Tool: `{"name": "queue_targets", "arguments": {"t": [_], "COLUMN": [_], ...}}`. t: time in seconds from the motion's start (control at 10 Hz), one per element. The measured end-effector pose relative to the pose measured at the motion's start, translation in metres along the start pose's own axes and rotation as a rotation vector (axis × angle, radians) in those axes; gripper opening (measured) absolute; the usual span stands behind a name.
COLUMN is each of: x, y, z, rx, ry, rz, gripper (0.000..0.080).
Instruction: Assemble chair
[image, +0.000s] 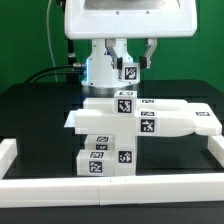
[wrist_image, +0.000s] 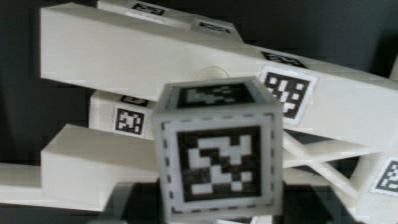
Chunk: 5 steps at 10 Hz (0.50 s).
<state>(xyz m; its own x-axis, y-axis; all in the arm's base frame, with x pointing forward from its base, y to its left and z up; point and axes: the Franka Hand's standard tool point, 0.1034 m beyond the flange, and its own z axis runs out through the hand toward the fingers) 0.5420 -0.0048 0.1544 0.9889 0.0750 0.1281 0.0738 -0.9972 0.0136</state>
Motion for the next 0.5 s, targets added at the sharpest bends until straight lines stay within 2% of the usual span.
{"name": "queue_targets", "arguments": {"t": [0.5], "x": [0.0002], "y": [0.0003], "z": [0.0054], "rx": [-0.006], "ry": [-0.009], "rz": [-0.001], "gripper": [0.0284]}}
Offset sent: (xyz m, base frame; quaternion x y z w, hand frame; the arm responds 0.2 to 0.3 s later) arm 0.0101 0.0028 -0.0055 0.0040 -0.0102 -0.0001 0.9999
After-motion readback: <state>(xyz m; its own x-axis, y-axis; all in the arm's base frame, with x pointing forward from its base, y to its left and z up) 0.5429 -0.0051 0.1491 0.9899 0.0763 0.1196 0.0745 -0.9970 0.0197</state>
